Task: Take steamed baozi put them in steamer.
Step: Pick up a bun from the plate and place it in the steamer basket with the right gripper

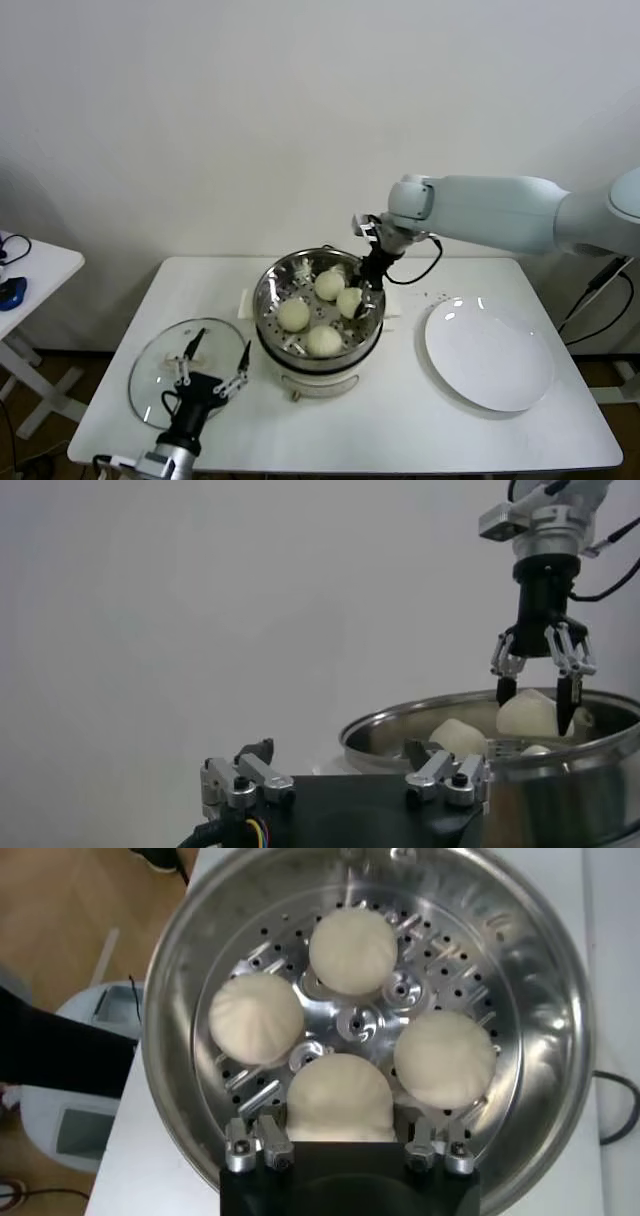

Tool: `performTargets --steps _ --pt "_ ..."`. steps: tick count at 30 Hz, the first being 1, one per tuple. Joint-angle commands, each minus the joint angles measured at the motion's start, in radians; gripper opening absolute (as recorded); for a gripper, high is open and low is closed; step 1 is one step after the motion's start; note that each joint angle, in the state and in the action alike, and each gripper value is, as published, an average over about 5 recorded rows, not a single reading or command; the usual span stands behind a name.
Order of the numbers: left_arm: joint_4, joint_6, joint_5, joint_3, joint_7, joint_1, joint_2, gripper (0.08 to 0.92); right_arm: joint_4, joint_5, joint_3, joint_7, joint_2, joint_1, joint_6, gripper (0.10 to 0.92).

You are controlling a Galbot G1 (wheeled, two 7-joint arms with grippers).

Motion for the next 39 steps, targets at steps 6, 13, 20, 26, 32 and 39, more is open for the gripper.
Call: performTargets --steps 6,13,20,26,32,39 --pt "0.009 -0.003 0.0 -0.002 0.0 -0.004 0.004 0.823 -0.055 -0.047 -0.004 -0.005 0.023 -0.04 0.005 0.679" --pt "0.017 -0.007 -0.002 -0.005 0.001 -0.005 0.008 0.823 -0.046 -0.047 -0.002 -0.004 0.025 -0.049 0.004 0.679" --pt "0.022 -0.009 -0.01 -0.015 0.001 -0.004 0.013 0.823 -0.051 -0.045 0.015 -0.011 0.019 -0.049 0.009 0.706" --pt "0.027 -0.007 -0.006 -0.011 0.001 -0.01 0.013 0.823 -0.026 -0.023 0.023 -0.02 0.013 -0.038 0.009 0.812" --pt "0.029 -0.004 -0.001 -0.009 0.001 -0.012 0.013 0.823 -0.005 -0.021 0.038 -0.029 0.005 -0.024 0.009 0.823" --pt "0.03 0.0 -0.001 -0.013 -0.003 -0.016 0.014 0.823 -0.017 -0.057 0.093 -0.027 -0.036 0.005 0.02 0.823"
